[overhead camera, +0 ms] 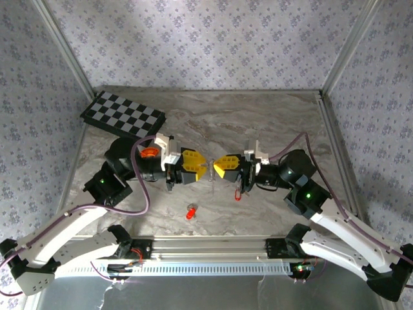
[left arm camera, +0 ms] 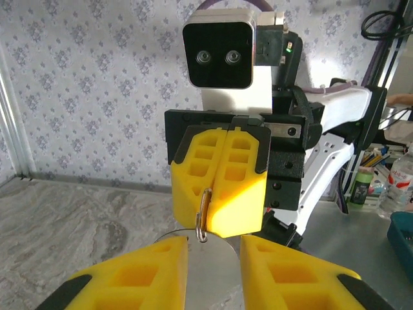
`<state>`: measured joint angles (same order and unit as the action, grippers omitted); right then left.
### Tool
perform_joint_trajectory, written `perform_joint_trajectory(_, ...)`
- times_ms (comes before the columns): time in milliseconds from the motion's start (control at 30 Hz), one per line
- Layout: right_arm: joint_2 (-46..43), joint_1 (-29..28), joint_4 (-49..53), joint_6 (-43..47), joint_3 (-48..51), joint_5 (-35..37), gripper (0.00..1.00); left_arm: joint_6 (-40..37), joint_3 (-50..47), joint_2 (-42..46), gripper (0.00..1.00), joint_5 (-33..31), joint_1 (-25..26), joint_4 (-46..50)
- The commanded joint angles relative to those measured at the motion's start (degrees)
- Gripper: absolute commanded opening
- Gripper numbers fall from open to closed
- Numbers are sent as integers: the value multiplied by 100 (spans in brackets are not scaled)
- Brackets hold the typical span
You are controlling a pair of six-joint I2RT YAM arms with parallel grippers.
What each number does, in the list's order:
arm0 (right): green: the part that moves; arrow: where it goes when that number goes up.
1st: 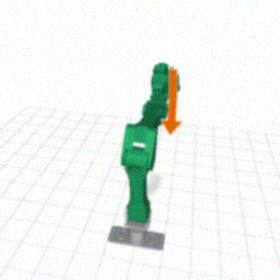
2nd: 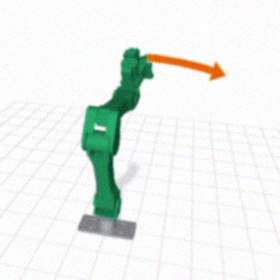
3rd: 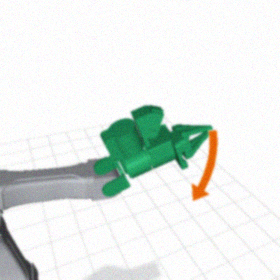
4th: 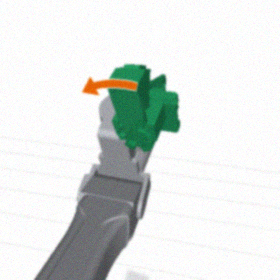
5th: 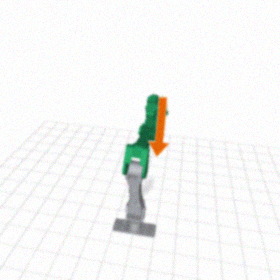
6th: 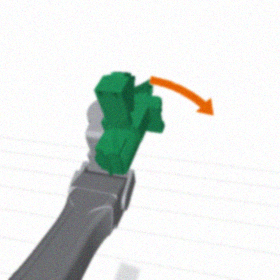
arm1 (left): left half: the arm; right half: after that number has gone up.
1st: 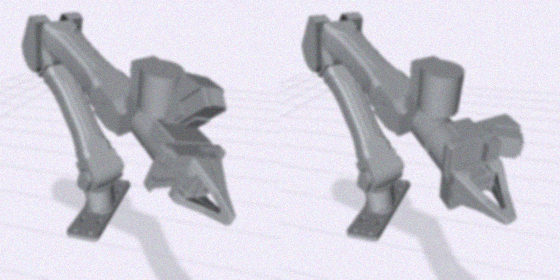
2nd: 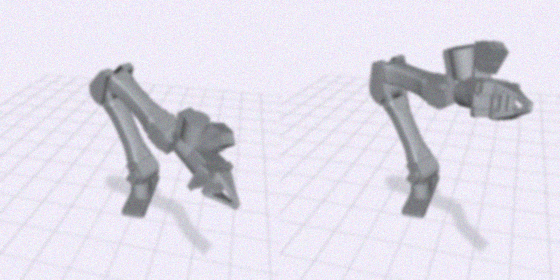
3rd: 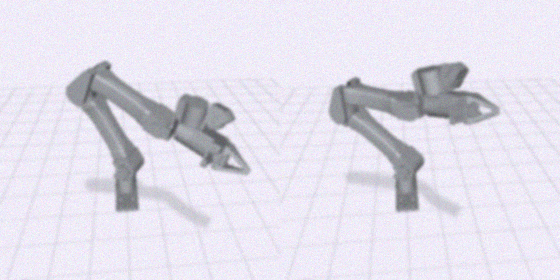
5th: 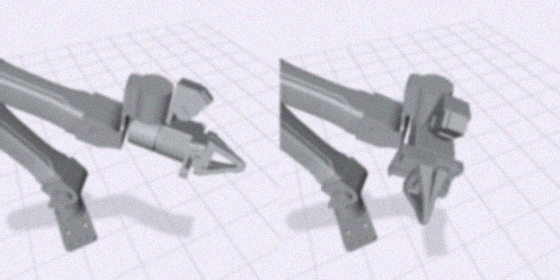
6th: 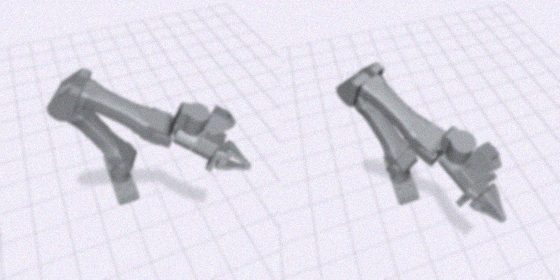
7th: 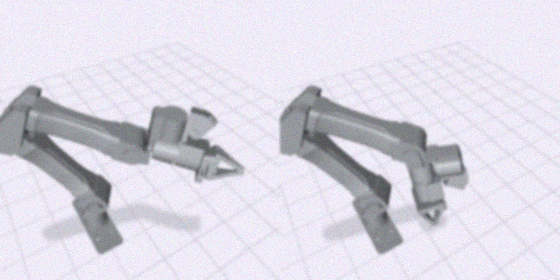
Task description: Put the keys on the keyring
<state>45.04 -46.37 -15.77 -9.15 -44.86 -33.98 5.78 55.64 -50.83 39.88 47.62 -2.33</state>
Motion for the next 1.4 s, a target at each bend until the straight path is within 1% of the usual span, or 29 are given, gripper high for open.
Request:
perform_joint_trajectory(0,-30,31,-506,-201,38,-160,0,234,-9,-55,28,196,21,-532)
perform_joint_trajectory(200,-2,31,-606,-236,57,-208,0,309,24,-204,31,187,88,-759)
perform_joint_trajectory(433,51,40,-673,-237,67,-267,0,310,60,-296,30,190,91,-830)
perform_joint_trajectory(700,64,58,-769,-270,92,-283,0,310,69,-331,18,204,117,-827)
perform_joint_trajectory(1067,100,56,-857,-307,115,-298,0,318,66,-299,8,222,169,-848)
perform_joint_trajectory(1200,95,59,-831,-297,125,-278,0,310,44,-278,0,223,174,-874)
perform_joint_trajectory(1367,92,58,-568,-246,69,-105,0,227,26,-231,0,141,180,-785)
